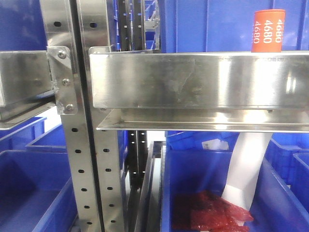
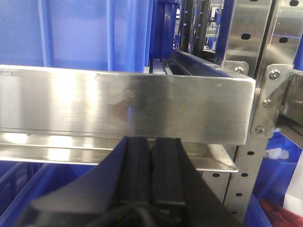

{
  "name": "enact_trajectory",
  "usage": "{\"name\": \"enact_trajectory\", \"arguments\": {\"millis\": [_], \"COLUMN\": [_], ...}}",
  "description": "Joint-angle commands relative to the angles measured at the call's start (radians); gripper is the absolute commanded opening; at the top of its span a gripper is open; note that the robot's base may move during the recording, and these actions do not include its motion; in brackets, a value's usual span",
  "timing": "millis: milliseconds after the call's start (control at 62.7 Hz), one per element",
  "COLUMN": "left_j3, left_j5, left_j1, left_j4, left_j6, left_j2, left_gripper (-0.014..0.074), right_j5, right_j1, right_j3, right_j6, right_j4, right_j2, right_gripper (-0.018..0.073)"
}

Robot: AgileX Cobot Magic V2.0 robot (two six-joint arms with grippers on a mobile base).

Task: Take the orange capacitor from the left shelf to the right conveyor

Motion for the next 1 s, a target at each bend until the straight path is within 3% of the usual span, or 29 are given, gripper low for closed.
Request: {"name": "enact_trajectory", "arguments": {"millis": [0, 638, 989], "left_j3": [-0.004, -0.004, -0.004], "left_j5": [-0.088, -0.088, -0.088], "left_j1": [0.002, 0.002, 0.002], "left_j4": [-0.003, -0.003, -0.003], "left_j6": [-0.002, -0.002, -0.002], "left_j2": [-0.011, -0.011, -0.011], "left_gripper": [-0.0127, -0.0127, -0.0127], "right_j5": [-0.091, -0.091, -0.211], "right_j1": [-0.007, -0.007, -0.007], "right_j3": [-0.003, -0.003, -0.039], "right_j6": [-0.004, -0.004, -0.002], "right_j4": [0.0, 0.0, 0.0], "right_j2": [-0.015, -0.015, -0.015], "right_gripper": [0.0057, 0.0057, 0.0057]}}
